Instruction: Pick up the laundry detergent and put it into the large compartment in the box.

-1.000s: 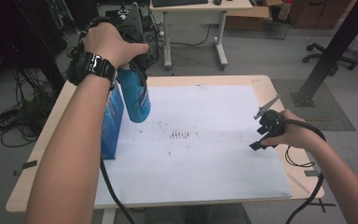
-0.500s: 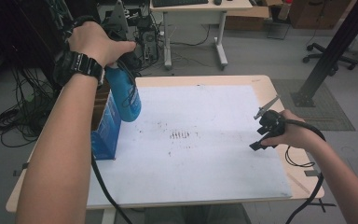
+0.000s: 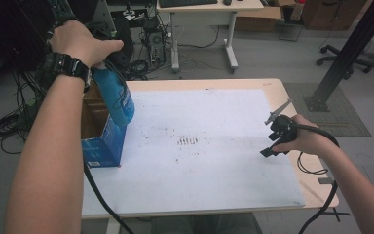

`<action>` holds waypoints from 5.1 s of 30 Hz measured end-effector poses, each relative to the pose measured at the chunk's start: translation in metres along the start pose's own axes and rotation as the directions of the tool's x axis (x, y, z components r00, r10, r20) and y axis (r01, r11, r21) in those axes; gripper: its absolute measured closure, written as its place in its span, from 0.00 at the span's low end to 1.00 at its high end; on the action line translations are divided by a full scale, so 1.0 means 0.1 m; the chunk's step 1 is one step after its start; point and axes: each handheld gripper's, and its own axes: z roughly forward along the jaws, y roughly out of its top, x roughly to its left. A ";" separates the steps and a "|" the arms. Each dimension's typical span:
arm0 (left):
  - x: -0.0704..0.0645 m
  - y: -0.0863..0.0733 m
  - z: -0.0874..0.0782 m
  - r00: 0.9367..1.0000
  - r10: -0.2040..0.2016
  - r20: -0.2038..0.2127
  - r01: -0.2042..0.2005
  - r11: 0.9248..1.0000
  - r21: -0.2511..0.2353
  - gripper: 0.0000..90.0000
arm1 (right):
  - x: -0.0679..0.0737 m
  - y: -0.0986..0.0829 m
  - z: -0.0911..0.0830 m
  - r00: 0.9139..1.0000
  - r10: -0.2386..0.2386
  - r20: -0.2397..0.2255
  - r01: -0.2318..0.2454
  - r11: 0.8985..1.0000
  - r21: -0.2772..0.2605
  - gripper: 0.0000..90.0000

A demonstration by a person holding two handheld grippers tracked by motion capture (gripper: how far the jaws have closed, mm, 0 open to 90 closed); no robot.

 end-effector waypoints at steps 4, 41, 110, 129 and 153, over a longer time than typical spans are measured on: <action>0.11 -0.02 -0.05 1.000 -0.019 0.003 0.019 1.000 -0.011 0.41 | -0.01 0.00 0.00 1.000 0.004 0.001 -0.004 1.000 0.001 0.23; 0.65 -0.07 -0.03 0.988 -0.139 -0.071 0.138 0.990 -0.025 0.42 | -0.03 -0.01 0.04 1.000 0.016 0.001 -0.016 1.000 0.011 0.23; 0.69 -0.05 0.51 0.990 -0.112 -0.083 0.117 0.992 0.049 0.41 | 0.00 0.00 0.10 1.000 0.016 -0.006 -0.016 1.000 0.027 0.23; 0.74 -0.06 0.74 0.990 -0.114 -0.088 0.121 0.989 0.084 0.42 | 0.00 -0.01 0.12 1.000 0.015 -0.008 -0.015 0.999 0.031 0.23; 0.77 -0.08 0.94 0.991 -0.109 -0.078 0.118 0.987 0.112 0.42 | 0.01 -0.01 0.13 1.000 0.017 -0.008 -0.017 0.999 0.035 0.23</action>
